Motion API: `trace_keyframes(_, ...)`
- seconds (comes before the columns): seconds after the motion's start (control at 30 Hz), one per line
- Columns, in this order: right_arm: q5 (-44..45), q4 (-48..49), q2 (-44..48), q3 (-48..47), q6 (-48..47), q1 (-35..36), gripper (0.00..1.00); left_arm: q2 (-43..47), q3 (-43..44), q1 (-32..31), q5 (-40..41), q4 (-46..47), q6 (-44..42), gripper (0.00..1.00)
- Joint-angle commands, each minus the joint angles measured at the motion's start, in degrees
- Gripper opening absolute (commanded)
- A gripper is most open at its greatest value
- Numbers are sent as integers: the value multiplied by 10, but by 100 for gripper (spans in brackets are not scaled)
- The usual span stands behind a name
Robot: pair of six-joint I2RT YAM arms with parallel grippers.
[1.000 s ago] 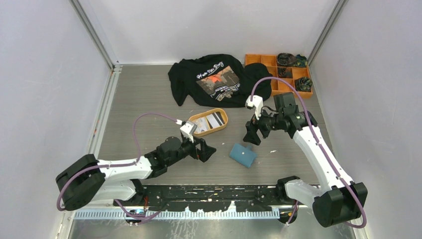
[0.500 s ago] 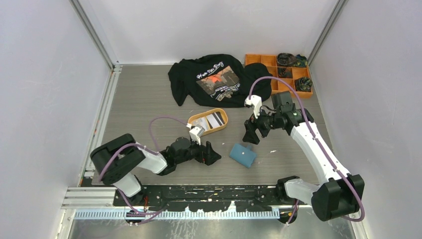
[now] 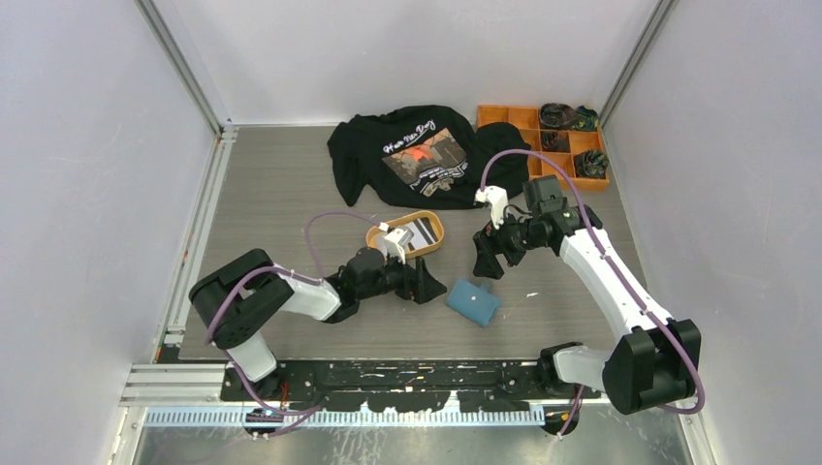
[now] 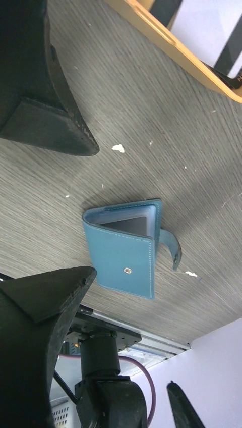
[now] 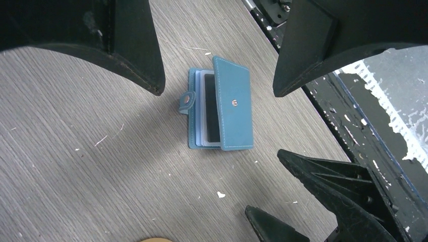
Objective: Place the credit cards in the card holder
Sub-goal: Close the card holder at the center of the board.
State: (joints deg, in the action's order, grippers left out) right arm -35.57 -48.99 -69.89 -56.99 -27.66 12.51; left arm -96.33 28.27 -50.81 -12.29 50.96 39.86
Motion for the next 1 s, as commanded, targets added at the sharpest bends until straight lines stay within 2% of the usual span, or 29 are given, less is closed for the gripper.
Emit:
trace_keyframes(0.0, 12, 4, 0, -25, 13, -3, 84, 18, 45, 3, -20, -89, -14, 78)
trace_keyframes(0.13, 15, 3, -3, -27, 16, -3, 83, -5, 71, 3, -46, -105, -14, 73)
trace_keyframes(0.4, 16, -2, -10, -32, 22, -3, 83, -12, 85, 5, -44, -121, -31, 73)
trace_keyframes(0.73, 13, -13, -31, -39, 31, -3, 83, 4, 113, 33, -69, -195, -64, 70)
trace_keyframes(0.83, 12, -20, -41, -41, 30, -2, 83, 9, 126, 35, -98, -207, -72, 70)
trace_keyframes(0.97, 17, -36, -56, -48, 20, -3, 83, -27, 147, 30, -133, -186, -60, 65)
